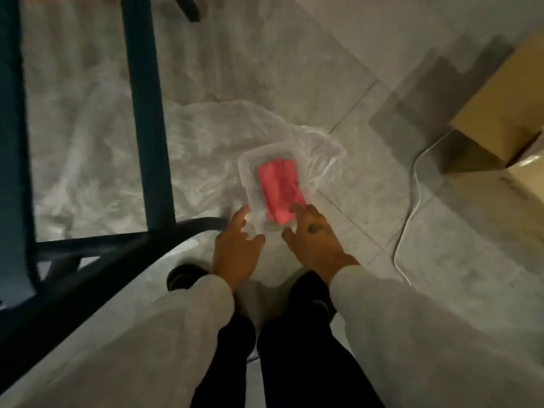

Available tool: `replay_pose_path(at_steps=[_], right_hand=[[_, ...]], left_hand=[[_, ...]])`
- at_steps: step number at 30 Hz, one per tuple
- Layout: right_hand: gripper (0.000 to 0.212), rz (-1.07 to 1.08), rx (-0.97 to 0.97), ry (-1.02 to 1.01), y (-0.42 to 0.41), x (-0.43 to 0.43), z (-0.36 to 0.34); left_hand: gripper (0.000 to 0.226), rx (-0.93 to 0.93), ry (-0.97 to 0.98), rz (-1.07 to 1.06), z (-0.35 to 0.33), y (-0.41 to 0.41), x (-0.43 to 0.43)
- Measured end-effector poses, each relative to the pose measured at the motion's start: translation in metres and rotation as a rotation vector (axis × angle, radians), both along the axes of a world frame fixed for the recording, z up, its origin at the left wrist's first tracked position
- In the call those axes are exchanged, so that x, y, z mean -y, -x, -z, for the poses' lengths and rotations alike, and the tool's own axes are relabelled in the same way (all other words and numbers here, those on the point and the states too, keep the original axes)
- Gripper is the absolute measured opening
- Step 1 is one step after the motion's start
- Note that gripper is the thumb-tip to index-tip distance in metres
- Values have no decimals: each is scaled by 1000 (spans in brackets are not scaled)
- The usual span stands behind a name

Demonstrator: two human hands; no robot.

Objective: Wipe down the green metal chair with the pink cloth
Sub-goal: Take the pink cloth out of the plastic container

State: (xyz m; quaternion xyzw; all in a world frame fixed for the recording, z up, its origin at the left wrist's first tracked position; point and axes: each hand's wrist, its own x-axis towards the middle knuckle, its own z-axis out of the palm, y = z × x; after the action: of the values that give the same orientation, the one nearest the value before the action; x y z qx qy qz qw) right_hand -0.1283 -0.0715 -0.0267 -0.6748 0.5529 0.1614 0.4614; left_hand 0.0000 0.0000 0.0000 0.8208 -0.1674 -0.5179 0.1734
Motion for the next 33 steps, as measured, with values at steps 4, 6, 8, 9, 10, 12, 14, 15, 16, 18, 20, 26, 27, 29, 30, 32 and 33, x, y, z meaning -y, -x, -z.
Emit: replay_pose_path(at_steps=[4,6,8,9,10,12,14,15,16,18,20,26,27,29,30,32,33], right_hand=[[60,-13,-7,51,-13,5,52],[59,22,-2,89,-19,2,72],[66,-36,-60,148,-25,1,85],[71,-120,-132,175,-29,1,92],[74,-197,-192,206,-32,1,99],[67,-277,-233,270,-35,0,109],[55,-289,-233,302,-37,4,114],[51,-279,-223,286,-38,8,116],[49,-255,-208,249,-39,12,115],[49,-180,-161,196,-40,21,109],[49,-64,-50,158,-39,25,95],[37,110,81,115,-20,17,11],[34,112,85,125,-17,14,-10],[29,119,82,136,-13,5,-43],[27,131,95,143,-12,2,-58],[27,154,128,148,-8,-3,-95],[26,164,144,148,-7,-3,-116]], left_hand=[[66,-46,1,-68,41,3,0],[69,-29,24,-66,54,9,-6],[72,-5,54,-79,63,12,-10],[73,6,54,-77,65,13,-12],[73,14,57,-77,68,12,-13],[74,29,57,-60,72,11,-15],[73,36,61,-18,73,8,-14],[73,30,64,-9,73,8,-13],[73,16,59,-9,71,5,-13],[75,-10,40,7,69,4,-12],[74,-26,24,-2,61,2,-10],[43,24,-55,51,8,2,-4],[41,23,-55,64,-10,3,0],[36,16,-46,56,-37,7,5],[34,13,-42,37,-50,9,8],[29,-14,-7,-24,-81,13,16],[27,-38,22,-53,-101,15,22]])
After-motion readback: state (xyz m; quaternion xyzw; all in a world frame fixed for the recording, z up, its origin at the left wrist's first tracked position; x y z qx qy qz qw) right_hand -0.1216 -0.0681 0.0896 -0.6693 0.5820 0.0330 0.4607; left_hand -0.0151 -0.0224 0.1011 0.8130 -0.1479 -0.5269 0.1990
